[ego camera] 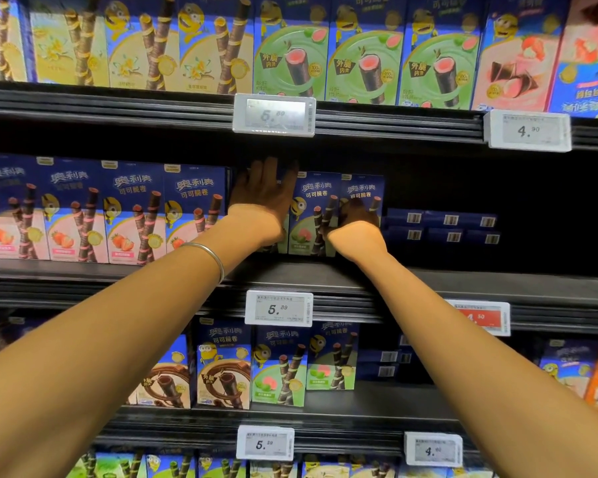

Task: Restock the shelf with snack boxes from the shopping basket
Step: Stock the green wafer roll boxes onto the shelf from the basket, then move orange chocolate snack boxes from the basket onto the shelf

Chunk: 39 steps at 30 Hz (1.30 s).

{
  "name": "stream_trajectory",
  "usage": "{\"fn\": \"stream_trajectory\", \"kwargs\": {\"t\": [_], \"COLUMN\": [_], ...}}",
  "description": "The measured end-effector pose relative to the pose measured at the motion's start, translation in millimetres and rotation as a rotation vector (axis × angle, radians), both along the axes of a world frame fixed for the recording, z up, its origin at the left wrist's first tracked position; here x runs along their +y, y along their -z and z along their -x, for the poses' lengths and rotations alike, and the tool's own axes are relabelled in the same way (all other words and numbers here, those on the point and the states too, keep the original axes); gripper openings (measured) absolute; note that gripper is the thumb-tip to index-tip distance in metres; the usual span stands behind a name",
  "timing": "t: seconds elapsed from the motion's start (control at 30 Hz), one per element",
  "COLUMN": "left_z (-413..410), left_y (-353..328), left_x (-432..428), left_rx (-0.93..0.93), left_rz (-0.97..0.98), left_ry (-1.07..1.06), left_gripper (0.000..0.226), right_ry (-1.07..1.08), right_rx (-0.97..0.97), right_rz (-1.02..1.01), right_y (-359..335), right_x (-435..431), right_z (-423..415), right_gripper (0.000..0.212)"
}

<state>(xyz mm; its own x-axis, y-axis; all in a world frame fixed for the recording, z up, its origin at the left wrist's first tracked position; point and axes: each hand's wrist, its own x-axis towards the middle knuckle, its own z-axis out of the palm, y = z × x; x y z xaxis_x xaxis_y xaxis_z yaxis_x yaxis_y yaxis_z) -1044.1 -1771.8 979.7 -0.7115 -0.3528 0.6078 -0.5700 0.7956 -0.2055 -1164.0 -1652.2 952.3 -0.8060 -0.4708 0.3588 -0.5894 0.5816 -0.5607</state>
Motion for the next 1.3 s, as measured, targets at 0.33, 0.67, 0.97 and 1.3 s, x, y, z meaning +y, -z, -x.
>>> {"fn": "stream_trajectory", "kwargs": {"t": [0.33, 0.67, 0.97, 1.3], "left_z": [-38, -63, -121, -166], "left_y": [15, 43, 147, 477], "left_x": [32, 71, 162, 251], "left_rx": [0.379, 0.639, 1.116, 0.625], "left_rz": [-0.242, -0.61, -1.414, -2.22], "left_ry": [0.338, 0.651, 0.872, -0.145], "left_gripper": [0.1, 0.062, 0.043, 0.048], "right_ry": [-0.157, -0.343, -0.533, 0.03], "right_rx": [-0.111, -0.26, -0.49, -1.183], "right_rz": [0.538, 0.652, 0.978, 0.255], "right_y": [8, 11, 98, 420], "right_x": [49, 99, 205, 308], "right_z": [-13, -36, -76, -125], "right_gripper": [0.028, 0.039, 0.033, 0.031]}}
